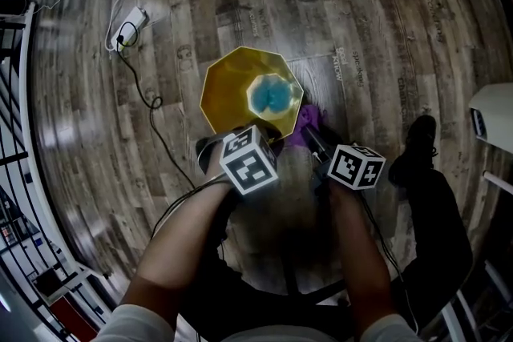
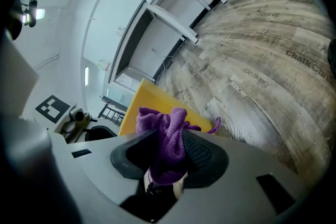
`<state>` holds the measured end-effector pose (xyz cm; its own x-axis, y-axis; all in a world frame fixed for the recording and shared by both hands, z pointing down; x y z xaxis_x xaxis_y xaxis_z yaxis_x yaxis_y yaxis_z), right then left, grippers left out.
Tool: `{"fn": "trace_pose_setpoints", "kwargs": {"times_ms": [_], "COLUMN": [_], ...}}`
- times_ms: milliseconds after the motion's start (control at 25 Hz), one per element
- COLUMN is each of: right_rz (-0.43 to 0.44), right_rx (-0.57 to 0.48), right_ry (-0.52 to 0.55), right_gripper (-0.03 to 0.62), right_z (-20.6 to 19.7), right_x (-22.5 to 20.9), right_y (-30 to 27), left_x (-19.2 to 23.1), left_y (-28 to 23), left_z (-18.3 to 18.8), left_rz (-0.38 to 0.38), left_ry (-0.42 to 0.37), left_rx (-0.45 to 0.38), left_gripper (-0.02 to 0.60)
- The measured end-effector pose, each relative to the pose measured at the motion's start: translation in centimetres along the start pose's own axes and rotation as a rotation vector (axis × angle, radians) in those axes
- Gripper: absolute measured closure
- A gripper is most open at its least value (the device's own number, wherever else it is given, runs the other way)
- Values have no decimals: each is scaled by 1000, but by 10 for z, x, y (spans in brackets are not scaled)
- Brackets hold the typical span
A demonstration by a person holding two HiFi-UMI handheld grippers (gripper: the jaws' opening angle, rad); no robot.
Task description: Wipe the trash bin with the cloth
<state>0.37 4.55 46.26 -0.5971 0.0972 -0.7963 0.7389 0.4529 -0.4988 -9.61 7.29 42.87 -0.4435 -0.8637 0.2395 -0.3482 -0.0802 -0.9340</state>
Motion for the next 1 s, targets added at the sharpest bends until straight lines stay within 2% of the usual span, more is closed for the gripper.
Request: {"fn": "trace_pose_setpoints", "kwargs": {"times_ms": [520, 1000], "right_rz": [-115, -209], "right_rx": [98, 224], "right_ry": [1, 19], "right_gripper": [450, 450], "right_z": [-19, -41], "right_x": [-56, -99], "right_y": [-39, -78], "left_x": [4, 2], "left_y": [4, 3], "left_z": [15, 11], "left_rz": [6, -4], "left_ry": [43, 61], "left_rx": [-46, -55], "left_gripper": [540, 540]}}
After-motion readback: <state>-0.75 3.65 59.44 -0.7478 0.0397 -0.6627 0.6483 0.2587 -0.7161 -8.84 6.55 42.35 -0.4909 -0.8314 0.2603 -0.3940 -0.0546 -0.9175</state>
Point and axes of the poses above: the fingertips, and each gripper's own axes: y backward along the fingers, x to its left, z out of its top, the point moved 4 cm from there along y, backward along the fingers, and after that the axes turned 2 degrees about x, right-handed, at the moved point
